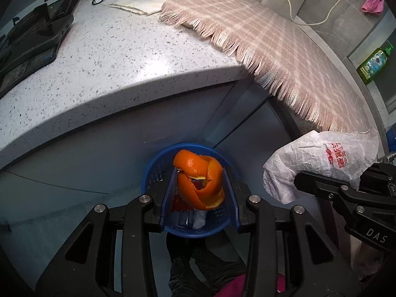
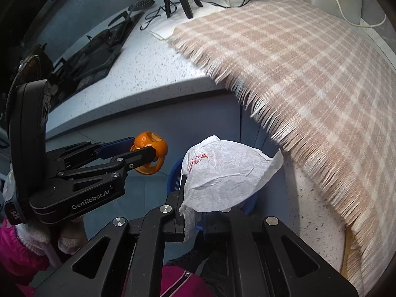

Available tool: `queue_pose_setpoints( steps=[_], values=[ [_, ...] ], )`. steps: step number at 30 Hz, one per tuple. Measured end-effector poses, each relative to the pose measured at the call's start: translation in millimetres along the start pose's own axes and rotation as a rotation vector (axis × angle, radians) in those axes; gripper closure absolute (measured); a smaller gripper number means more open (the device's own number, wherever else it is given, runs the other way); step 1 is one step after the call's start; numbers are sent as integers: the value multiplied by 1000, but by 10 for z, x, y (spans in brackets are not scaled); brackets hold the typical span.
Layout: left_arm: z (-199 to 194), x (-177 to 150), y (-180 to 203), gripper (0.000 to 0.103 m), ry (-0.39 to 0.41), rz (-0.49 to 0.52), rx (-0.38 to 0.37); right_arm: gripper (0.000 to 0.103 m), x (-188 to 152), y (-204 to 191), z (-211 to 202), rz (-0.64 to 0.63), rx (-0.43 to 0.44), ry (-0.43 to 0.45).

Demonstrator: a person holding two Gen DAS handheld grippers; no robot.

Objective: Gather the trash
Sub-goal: 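Carry the orange and tissue down over the blue wastebasket, then open the left tool dropping the orange while the right tool drops the tissue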

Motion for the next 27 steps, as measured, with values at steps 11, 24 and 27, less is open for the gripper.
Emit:
queue_pose_setpoints(
  steps=[11,24,27],
  values=[
    [267,-122,-121,65,-59,-22,12,97,-17,34,323,16,-37,-61],
    [476,-116,-57,65,-95,-13,29,97,40,-67,492,12,-60,-91],
    [489,-111,-37,65,-101,-7,38,97,21,-88,496,13,-65,-92]
  ],
)
Point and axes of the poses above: each gripper's, at about its wrist camera, not at the fingertips, and z roughly the way its jaws point, y to its right, x to its top, the point moved 4 cm from there along z, roughly the way its jaws point, and after that the axes turned 4 degrees about -y, right-handed, at the moved point
